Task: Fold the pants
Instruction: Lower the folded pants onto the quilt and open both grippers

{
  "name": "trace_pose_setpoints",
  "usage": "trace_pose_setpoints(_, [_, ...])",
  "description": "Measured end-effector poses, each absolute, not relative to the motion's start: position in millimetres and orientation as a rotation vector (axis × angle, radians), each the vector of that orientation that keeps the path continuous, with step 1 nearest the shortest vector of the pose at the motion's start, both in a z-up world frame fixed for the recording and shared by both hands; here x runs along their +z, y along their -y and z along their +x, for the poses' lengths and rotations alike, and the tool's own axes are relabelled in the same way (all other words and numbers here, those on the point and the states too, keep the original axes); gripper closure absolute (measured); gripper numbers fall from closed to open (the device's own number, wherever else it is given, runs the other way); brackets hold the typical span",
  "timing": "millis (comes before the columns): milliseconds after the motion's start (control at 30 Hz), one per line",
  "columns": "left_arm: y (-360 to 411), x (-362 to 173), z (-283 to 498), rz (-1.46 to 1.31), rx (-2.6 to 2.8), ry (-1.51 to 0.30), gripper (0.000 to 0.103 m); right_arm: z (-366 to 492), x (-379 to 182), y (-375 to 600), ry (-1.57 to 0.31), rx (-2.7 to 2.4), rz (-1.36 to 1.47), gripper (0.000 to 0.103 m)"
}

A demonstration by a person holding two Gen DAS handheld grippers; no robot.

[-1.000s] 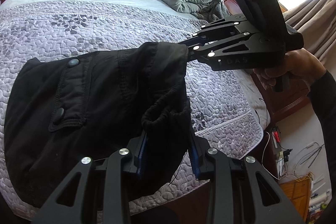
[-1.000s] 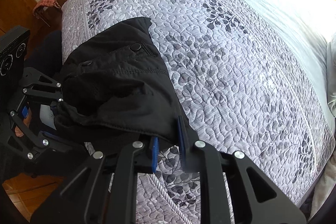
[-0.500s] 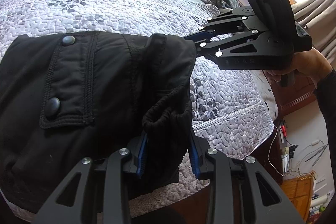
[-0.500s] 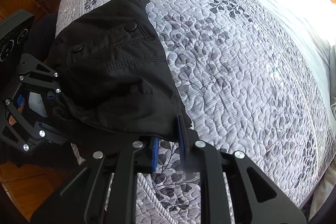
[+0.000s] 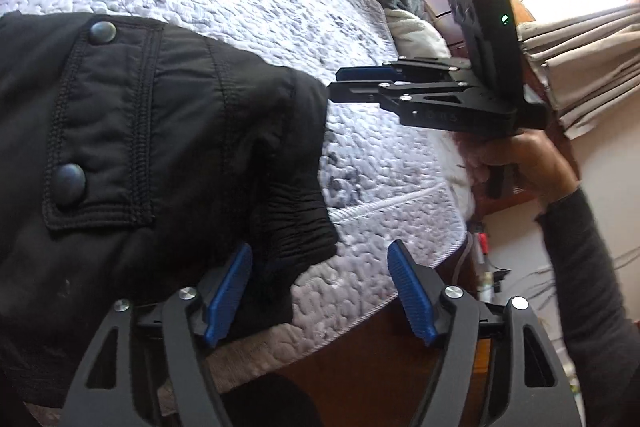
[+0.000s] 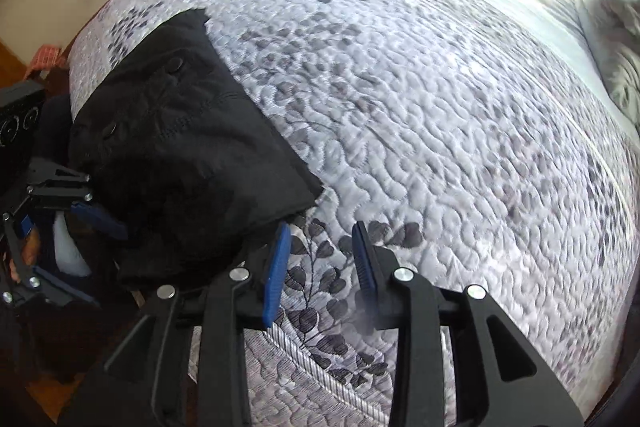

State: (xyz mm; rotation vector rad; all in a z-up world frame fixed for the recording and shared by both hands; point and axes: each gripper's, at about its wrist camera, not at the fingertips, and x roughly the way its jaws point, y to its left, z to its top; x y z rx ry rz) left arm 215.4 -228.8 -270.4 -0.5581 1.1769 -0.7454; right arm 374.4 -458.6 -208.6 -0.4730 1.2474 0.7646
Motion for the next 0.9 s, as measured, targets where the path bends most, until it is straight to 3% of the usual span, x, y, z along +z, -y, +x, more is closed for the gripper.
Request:
trace_pose_setpoints(200, [136, -240, 218, -0.757, -0.782, -1.026, 0.013, 312, -170, 460, -1.102, 0.868, -0.087, 0.069])
trace_pose_setpoints(433, [65, -255, 240, -0.686, -0.635, -1.024, 0.012, 244, -234, 430, -1.152, 0.849, -0.048, 0.070])
trace_pose_setpoints(467, [60, -261, 242, -0.671, -0.619, -1.034, 0.012, 242, -247, 436, -1.170, 0.817, -0.042, 0.075])
trace_pose_setpoints(600, [63, -287, 249, -0.608, -0.595, -1.079, 0.012, 240, -256, 447, -1.211, 0.757, 0.012, 0.075])
trace_pose_setpoints(700, [66, -294, 252, -0.571, -0.586, -1.072, 0.012, 248, -228, 450, -1.160, 0.742, 0.066, 0.064])
trace_pose_setpoints(900, [57, -275, 236, -0.603, -0.574, -0.995, 0.012, 307, -209, 454, -1.043, 0.699, 0.326, 0.062])
